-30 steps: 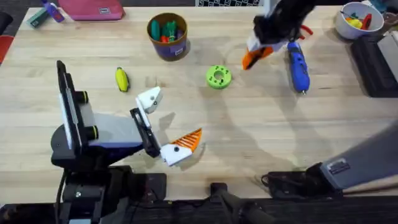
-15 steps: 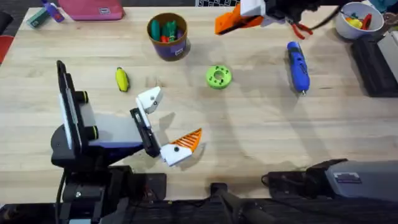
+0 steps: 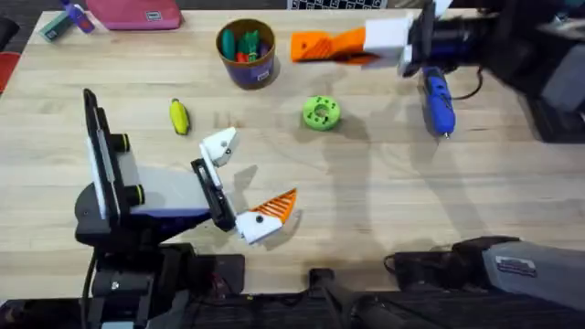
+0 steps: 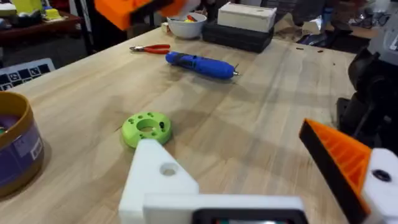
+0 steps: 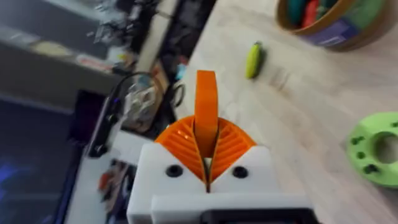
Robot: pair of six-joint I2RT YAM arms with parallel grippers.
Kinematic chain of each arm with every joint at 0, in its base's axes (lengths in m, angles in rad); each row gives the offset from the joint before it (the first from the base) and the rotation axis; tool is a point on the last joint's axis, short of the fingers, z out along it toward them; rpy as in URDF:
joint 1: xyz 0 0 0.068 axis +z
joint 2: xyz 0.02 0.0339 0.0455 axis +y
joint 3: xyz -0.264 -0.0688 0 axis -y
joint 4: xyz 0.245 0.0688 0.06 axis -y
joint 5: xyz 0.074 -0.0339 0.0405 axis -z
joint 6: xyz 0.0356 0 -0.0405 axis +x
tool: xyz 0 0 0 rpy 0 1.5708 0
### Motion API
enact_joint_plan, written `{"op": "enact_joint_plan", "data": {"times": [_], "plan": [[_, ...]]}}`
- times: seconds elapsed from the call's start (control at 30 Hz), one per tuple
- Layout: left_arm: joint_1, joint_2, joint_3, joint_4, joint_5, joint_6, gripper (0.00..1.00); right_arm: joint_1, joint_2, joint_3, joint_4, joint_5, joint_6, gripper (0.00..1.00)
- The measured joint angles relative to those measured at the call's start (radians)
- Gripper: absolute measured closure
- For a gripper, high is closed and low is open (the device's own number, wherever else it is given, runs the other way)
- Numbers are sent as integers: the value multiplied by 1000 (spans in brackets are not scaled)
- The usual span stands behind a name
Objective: Pick up the gripper from the table and insert it into the empty holder that is missing its gripper. Then pick up a screw, insert it into the mounting hole, and use the screwdriver to tighten it. Finally, clean up the table by picking up the vegetable and placing it into the bucket.
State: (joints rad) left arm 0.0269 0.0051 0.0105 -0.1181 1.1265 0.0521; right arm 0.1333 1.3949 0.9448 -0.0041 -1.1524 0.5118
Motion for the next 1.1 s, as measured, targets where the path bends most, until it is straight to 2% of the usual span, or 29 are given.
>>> {"op": "enact_joint_plan", "data": {"times": [0.2, 0.33, 0.67, 0.9, 1.1], "plan": [[0, 0, 0, 0, 0, 0, 14, 0, 112, -53, 93, -244, 34, 992], [0, 0, 0, 0, 0, 0, 14, 10, 196, -54, 109, -318, 35, 992], [0, 0, 0, 0, 0, 0, 14, 164, 368, -54, 116, -361, 26, 992], [0, 0, 0, 0, 0, 0, 14, 265, 384, -54, 117, -368, -4, 992], [0, 0, 0, 0, 0, 0, 14, 307, 388, -31, 81, -370, -27, 992]]}}
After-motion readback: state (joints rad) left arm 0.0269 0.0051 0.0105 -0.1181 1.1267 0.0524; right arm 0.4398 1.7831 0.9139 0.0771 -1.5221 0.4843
